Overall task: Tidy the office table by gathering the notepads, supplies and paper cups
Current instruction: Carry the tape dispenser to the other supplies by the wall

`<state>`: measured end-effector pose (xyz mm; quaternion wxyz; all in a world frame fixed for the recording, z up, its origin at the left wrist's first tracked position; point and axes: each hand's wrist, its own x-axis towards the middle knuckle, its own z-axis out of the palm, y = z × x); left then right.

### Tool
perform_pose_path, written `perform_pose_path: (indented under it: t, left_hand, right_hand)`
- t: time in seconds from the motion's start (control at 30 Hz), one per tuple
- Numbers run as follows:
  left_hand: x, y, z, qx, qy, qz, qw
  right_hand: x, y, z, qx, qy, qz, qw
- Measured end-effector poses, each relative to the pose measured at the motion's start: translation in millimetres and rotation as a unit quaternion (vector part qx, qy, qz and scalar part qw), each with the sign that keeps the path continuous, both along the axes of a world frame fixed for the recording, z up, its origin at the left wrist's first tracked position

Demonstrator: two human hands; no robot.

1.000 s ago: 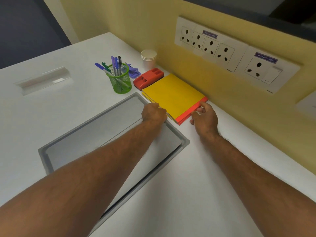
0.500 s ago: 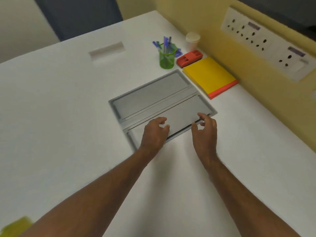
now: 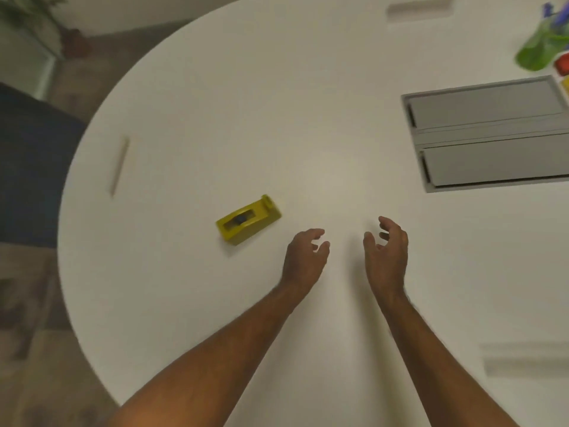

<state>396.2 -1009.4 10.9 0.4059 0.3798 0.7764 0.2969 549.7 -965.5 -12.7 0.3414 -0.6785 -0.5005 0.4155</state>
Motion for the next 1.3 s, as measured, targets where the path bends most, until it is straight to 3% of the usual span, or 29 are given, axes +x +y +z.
perform_pose_path:
  t: [0.23,0.4,0.53,0.73,1.03,1.3]
  left_hand:
    - [-114.7,-82.0,-12.5,-0.022,0.015,0.102,0.994]
    - [-177.6,-84.4,-19.2,-0.009,0.029,0.172,0.985]
    - [-207.6,-69.0,-29.1,-0.013,0.006,0.148,0.989]
    - [-215.1,-51.2,-44.3,0.010,-0.004,0.067,0.998]
    - [-211.7,-47.9,-46.0,0.054,-0.010,0.072,0.996]
    - [-155.1,-24.1,-14.5,0.086,-0.030,0.016,0.996]
  right_hand:
    - [-122.5,-47.8,1.8,-0.020,0.027,0.070,0.997]
    - [-178.9,-39.0,-4.1,-0.058,0.046,0.111,0.991]
    - [-202.1,-22.5,-9.3,-0.078,0.047,0.119,0.989]
    - [-212.0,-4.1,-16.6,-0.093,0.023,0.134,0.986]
    - [-203.2,-1.3,-13.7,-0.074,0.026,0.160,0.984]
    - [-131.7,-0.6,18.1,-0.042,0.051,0.093,0.993]
